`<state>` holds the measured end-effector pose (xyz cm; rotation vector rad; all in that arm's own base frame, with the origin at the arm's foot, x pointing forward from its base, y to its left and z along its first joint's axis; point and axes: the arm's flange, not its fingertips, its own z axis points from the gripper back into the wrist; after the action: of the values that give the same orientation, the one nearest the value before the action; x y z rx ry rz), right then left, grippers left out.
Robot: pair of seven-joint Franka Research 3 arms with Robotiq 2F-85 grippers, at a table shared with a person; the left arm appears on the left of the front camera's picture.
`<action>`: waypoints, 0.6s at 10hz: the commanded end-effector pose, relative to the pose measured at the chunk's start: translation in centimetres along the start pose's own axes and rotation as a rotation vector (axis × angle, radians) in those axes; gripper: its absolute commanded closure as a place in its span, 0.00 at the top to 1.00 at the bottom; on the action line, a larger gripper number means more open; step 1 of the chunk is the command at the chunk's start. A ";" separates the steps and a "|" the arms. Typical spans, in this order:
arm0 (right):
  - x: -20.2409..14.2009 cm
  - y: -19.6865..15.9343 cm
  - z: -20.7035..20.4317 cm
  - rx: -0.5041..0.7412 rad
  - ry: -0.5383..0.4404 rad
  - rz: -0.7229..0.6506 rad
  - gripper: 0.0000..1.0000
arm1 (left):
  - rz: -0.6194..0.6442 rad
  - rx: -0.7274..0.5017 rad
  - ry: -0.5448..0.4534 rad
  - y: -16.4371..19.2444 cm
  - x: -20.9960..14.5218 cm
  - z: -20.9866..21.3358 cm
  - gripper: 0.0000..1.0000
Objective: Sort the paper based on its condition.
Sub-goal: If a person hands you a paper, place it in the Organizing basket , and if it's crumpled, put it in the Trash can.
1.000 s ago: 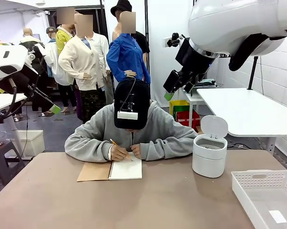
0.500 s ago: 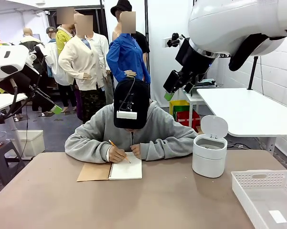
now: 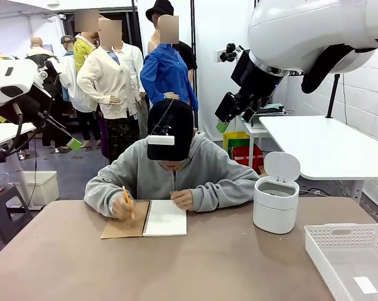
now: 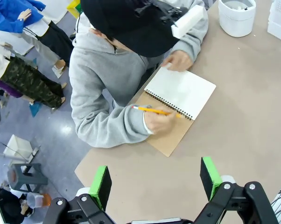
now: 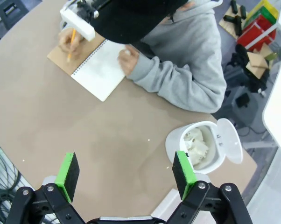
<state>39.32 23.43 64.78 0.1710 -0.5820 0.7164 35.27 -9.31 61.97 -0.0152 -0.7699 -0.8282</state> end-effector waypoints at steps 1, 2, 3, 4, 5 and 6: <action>0.1 -0.1 0.0 -0.004 0.013 0.006 1.00 | -0.010 -0.026 -0.005 0.3 0.0 0.3 1.00; 0.1 -0.1 0.0 -0.004 0.013 0.006 1.00 | -0.010 -0.026 -0.005 0.3 0.0 0.3 1.00; 0.1 -0.1 0.0 -0.004 0.013 0.006 1.00 | 0.000 0.000 0.000 0.0 0.0 0.0 1.00; 0.0 0.0 0.0 0.000 0.000 0.000 1.00 | 0.009 -0.007 -0.009 0.0 0.4 0.1 1.00; -0.4 -0.1 0.0 0.014 0.011 -0.019 1.00 | 0.024 -0.017 -0.003 0.0 0.6 0.1 1.00; -0.8 -0.1 0.1 0.004 0.008 -0.041 1.00 | 0.028 -0.016 -0.004 0.0 0.8 0.0 1.00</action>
<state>39.29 23.33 64.75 0.1732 -0.5796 0.7069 35.29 -9.47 62.09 -0.0179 -0.7712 -0.8253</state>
